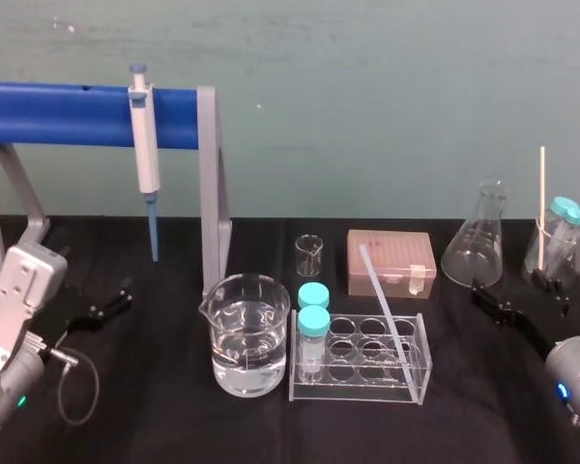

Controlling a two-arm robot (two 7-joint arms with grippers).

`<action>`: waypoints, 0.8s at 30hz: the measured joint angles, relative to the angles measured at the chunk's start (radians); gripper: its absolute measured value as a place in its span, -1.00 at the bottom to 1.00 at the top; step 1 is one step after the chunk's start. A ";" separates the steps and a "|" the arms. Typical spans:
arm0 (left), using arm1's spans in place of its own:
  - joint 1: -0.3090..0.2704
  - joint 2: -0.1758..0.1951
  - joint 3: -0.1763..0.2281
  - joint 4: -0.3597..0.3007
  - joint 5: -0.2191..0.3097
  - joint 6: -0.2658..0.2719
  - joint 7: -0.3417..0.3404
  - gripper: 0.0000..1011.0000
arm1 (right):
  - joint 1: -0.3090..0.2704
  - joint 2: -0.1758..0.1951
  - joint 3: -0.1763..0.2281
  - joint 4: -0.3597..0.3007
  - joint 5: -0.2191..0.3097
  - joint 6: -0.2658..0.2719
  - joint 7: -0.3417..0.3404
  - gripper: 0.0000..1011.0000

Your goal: Pick up the stirring rod with one hand, then place it down.

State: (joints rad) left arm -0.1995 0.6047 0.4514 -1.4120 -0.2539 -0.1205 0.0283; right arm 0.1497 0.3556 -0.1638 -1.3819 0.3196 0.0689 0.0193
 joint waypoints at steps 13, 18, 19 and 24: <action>0.000 0.000 0.000 0.000 0.000 0.000 0.000 0.98 | -0.003 0.003 -0.001 -0.008 0.000 -0.014 0.004 0.98; 0.000 0.000 0.000 0.000 0.000 0.000 0.000 0.98 | -0.004 0.004 -0.002 -0.010 0.001 -0.016 0.005 0.98; 0.000 0.000 0.000 0.000 0.000 0.000 0.000 0.98 | -0.004 0.004 -0.002 -0.010 0.001 -0.017 0.006 0.98; 0.000 0.000 0.000 0.000 0.000 0.000 0.000 0.98 | -0.004 0.004 -0.002 -0.011 0.001 -0.018 0.006 0.98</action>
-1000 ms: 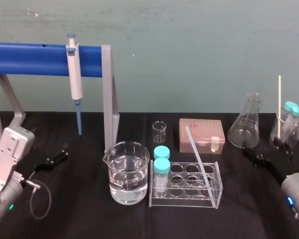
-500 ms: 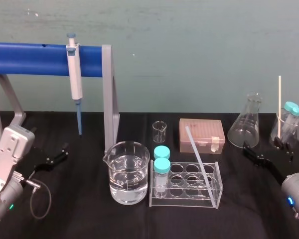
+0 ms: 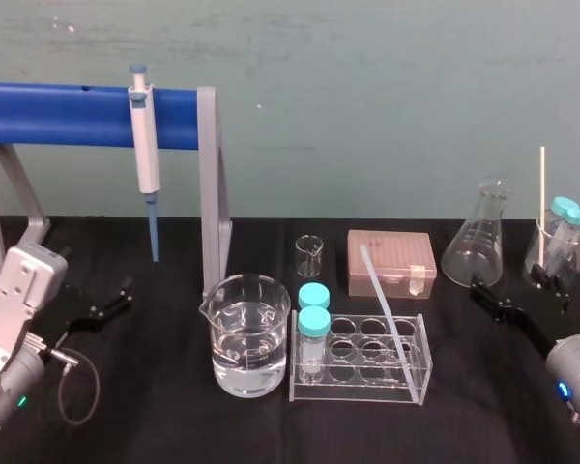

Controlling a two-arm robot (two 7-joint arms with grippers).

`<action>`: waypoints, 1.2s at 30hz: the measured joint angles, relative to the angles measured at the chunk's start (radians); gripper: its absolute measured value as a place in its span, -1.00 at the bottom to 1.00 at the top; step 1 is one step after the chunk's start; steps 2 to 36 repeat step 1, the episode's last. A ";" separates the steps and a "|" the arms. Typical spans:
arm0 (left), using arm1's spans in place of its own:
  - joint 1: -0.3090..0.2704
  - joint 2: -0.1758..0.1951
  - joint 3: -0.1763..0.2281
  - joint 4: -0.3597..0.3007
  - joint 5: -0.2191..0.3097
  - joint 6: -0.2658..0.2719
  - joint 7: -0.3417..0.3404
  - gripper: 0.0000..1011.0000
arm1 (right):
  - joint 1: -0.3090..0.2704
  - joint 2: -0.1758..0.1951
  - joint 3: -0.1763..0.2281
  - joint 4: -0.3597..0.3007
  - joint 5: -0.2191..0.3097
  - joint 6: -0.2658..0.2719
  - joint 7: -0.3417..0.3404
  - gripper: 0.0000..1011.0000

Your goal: Pick up the stirring rod with one hand, then place it down.

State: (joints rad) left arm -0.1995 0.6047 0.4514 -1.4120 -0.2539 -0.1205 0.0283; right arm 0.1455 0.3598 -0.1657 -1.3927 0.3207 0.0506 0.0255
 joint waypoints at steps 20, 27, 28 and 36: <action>0.000 0.000 0.000 0.000 0.000 0.000 0.000 0.98 | 0.000 0.000 0.000 0.000 0.000 0.000 0.000 0.98; 0.000 0.000 0.000 0.000 0.000 0.000 0.000 0.98 | 0.000 0.000 0.000 0.000 0.000 0.000 0.000 0.98; 0.000 0.000 0.000 0.000 0.000 0.000 0.000 0.98 | 0.000 0.000 0.000 0.000 0.000 0.000 0.000 0.98; 0.000 0.000 0.000 0.000 0.000 0.000 0.000 0.98 | 0.000 0.000 0.000 0.000 0.000 0.000 0.000 0.98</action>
